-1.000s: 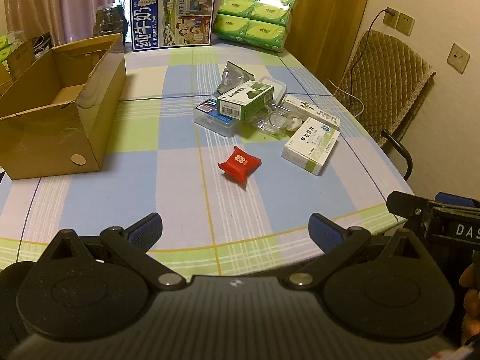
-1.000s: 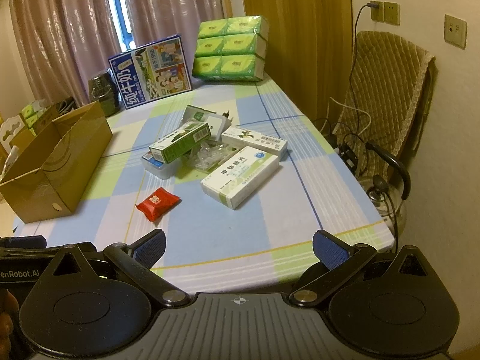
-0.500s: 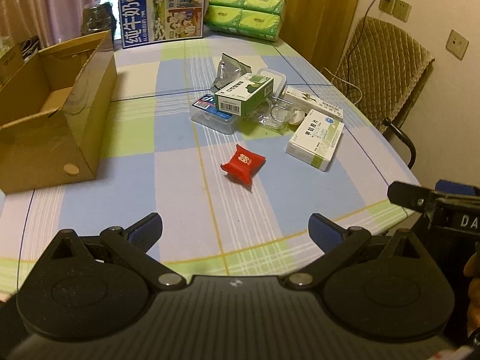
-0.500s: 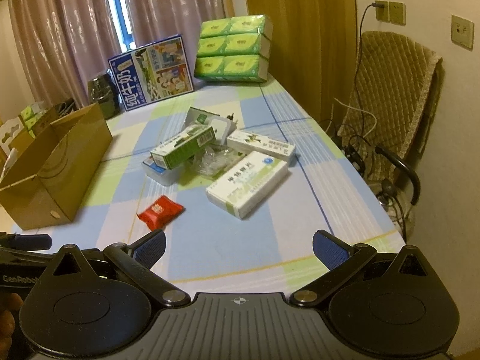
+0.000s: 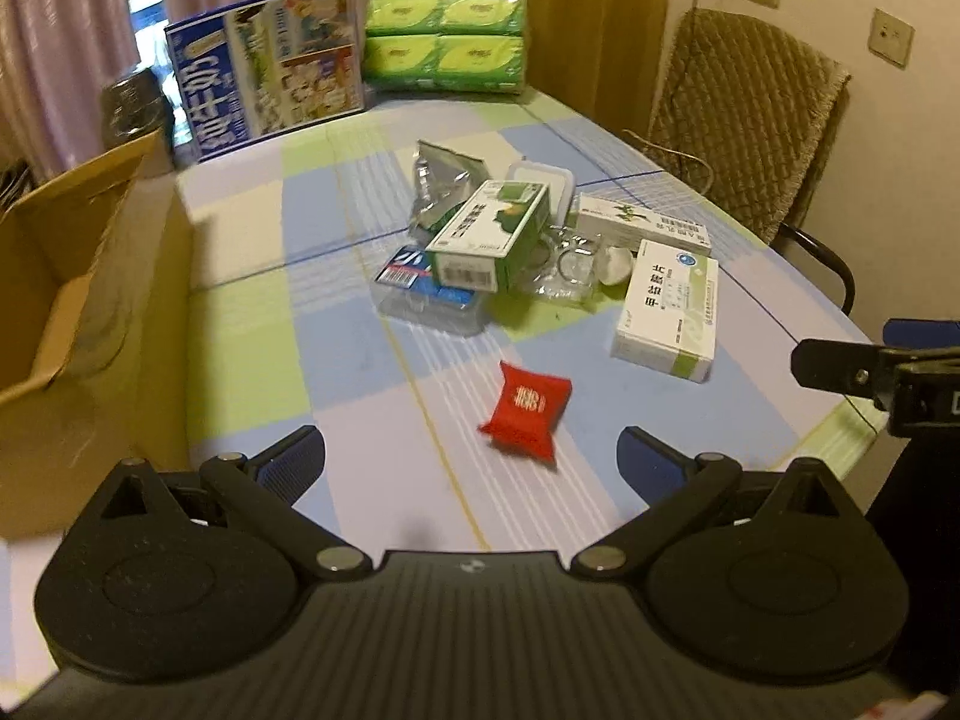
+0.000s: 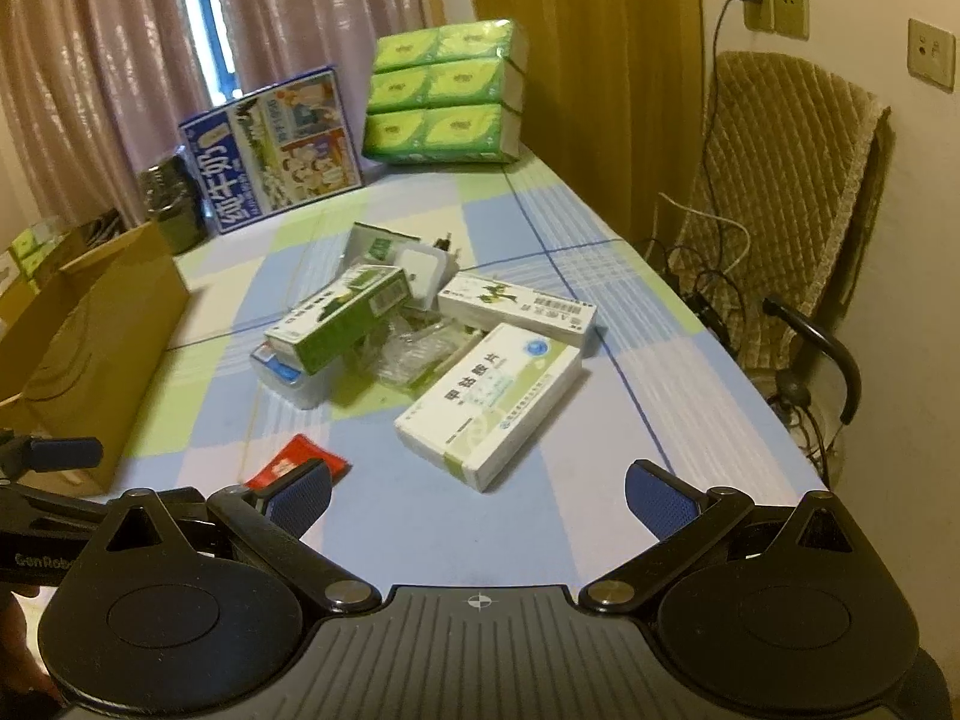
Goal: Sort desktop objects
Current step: 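Move the left tool toward the red candy packet, then close the left gripper on the red packet while the right gripper grasps the white medicine box, then carry the red packet and white box over the cardboard box with both tools, then open the left gripper to drop the red packet while the right releases the white box, then return both tools to the cluttered table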
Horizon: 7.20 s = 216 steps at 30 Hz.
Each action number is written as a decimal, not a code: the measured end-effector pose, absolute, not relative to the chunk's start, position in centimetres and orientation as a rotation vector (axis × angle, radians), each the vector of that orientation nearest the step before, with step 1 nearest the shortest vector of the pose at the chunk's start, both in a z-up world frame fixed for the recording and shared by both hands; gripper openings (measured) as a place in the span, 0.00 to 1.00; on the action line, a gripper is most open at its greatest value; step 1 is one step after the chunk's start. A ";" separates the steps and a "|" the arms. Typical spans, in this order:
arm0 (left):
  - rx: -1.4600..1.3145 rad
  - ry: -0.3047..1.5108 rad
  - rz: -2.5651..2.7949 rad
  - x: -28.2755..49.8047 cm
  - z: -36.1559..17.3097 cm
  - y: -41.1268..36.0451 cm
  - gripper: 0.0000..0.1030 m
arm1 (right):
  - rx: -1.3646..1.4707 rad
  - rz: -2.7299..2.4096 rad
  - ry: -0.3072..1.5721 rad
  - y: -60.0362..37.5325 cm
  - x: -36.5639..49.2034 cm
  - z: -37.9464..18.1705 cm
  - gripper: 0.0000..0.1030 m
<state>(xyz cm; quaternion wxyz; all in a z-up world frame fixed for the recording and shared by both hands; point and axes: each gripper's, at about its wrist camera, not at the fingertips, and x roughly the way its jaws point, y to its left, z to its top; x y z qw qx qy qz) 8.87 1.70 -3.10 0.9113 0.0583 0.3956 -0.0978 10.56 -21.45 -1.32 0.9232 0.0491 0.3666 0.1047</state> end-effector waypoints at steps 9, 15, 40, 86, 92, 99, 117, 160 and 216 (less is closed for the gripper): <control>0.245 0.792 -0.352 12.7 -5.9 0.2 0.90 | 0.104 0.194 0.782 -20.4 14.7 -3.8 0.98; 0.270 0.829 -0.411 14.5 -9.0 -0.3 0.74 | 0.109 0.187 0.799 -19.7 16.8 -5.5 0.98; 0.123 0.867 -0.406 17.4 -10.7 1.2 0.28 | 0.043 0.091 0.843 -17.5 21.1 -10.0 0.86; 0.326 0.765 -0.392 13.7 -11.2 -1.8 0.34 | -0.009 0.146 0.808 -19.0 14.2 -9.4 0.84; 0.308 0.771 -0.397 13.7 -11.3 -1.7 0.28 | -0.016 0.151 0.802 -18.7 14.3 -9.5 0.84; 0.294 0.759 -0.385 13.4 -11.3 -1.5 0.28 | -0.032 0.158 0.787 -18.4 14.4 -9.6 0.84; 0.199 0.796 -0.350 13.7 -11.1 -0.9 0.23 | -0.030 0.136 0.779 -18.3 15.1 -10.1 0.67; 0.055 0.623 0.199 7.4 6.9 25.7 0.22 | -0.021 0.759 0.667 12.0 14.6 5.3 0.66; -0.021 0.508 -0.026 7.1 7.8 13.4 0.61 | 0.027 0.382 0.572 -14.7 13.1 3.6 0.94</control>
